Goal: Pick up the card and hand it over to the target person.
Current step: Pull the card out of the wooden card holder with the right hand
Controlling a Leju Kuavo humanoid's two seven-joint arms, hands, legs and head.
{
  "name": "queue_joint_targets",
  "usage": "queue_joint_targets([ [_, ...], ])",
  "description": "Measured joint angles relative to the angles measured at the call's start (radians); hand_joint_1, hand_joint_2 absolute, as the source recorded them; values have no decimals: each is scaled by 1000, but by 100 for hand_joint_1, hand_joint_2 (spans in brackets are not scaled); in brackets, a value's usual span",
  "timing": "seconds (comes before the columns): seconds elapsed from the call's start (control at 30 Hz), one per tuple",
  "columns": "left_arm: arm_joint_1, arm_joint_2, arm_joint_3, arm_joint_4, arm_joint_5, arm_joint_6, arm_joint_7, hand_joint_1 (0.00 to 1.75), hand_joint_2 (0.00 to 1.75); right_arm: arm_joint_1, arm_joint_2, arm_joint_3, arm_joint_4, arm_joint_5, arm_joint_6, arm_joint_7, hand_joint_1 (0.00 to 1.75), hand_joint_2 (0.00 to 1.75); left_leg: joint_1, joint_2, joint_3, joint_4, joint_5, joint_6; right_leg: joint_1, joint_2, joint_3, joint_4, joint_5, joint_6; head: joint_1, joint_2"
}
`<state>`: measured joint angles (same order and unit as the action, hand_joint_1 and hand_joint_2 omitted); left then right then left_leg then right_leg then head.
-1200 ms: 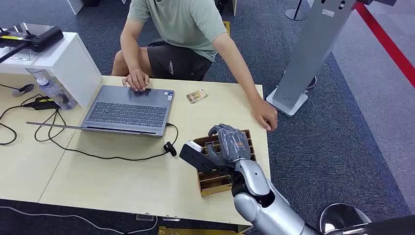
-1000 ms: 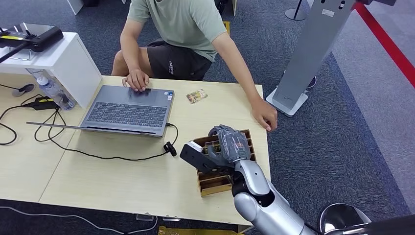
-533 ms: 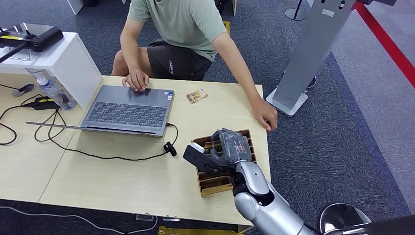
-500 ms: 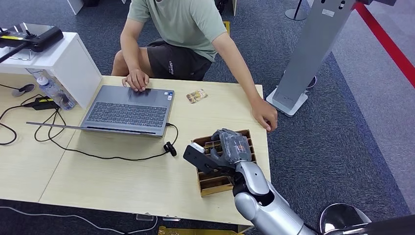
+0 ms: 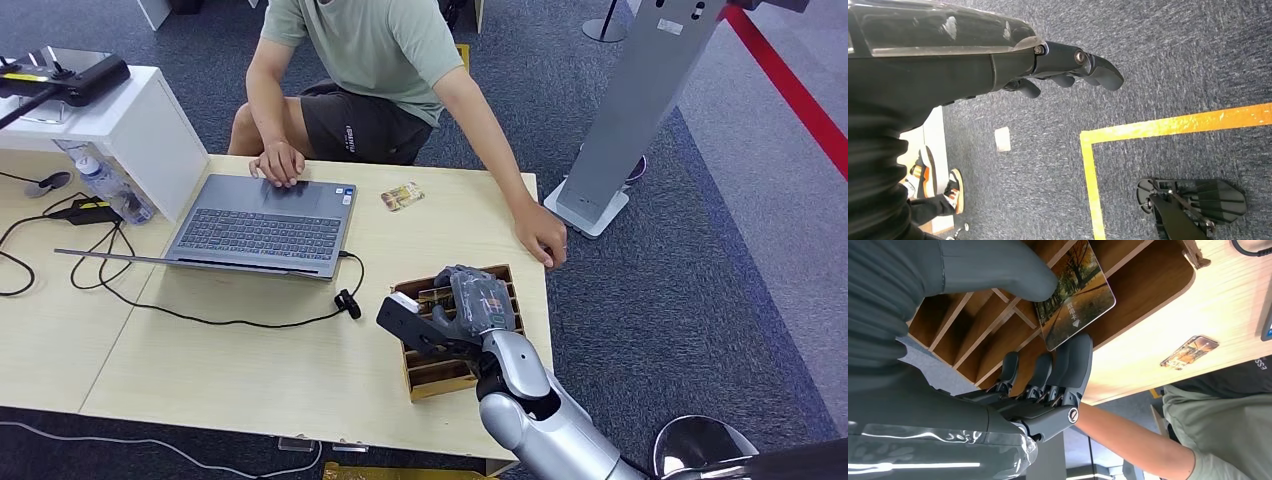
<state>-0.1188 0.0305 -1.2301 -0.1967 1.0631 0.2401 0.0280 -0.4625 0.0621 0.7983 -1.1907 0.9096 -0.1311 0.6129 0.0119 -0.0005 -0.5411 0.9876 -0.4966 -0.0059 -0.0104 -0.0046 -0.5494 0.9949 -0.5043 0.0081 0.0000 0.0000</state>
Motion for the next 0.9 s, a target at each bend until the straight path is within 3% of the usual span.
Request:
queue_joint_targets([
  [0.17, 0, 0, -1, 0, -1, 2, 3, 0, 175, 0, 1, -1, -1, 2, 2, 0, 92, 175, 0, 0, 0, 0, 0, 0, 0, 0, 0, 0, 0, 0, 0, 0],
  [0.37, 0, 0, 3, 0, 3, 8, 9, 0, 175, -1, 4, -2, 0, 3, 10, 0, 130, 175, 0, 0, 0, -1, 0, 0, 0, 0, 0, 0, 0, 0, 0, 0],
  [0.9, 1, 2, 13, -3, 13, 8, 4, 0, 175, -3, 3, -4, 6, 2, 15, -3, 136, 175, 0, 0, 0, 0, 0, 0, 0, 0, 0, 0, 0, 0, 0, 0],
])
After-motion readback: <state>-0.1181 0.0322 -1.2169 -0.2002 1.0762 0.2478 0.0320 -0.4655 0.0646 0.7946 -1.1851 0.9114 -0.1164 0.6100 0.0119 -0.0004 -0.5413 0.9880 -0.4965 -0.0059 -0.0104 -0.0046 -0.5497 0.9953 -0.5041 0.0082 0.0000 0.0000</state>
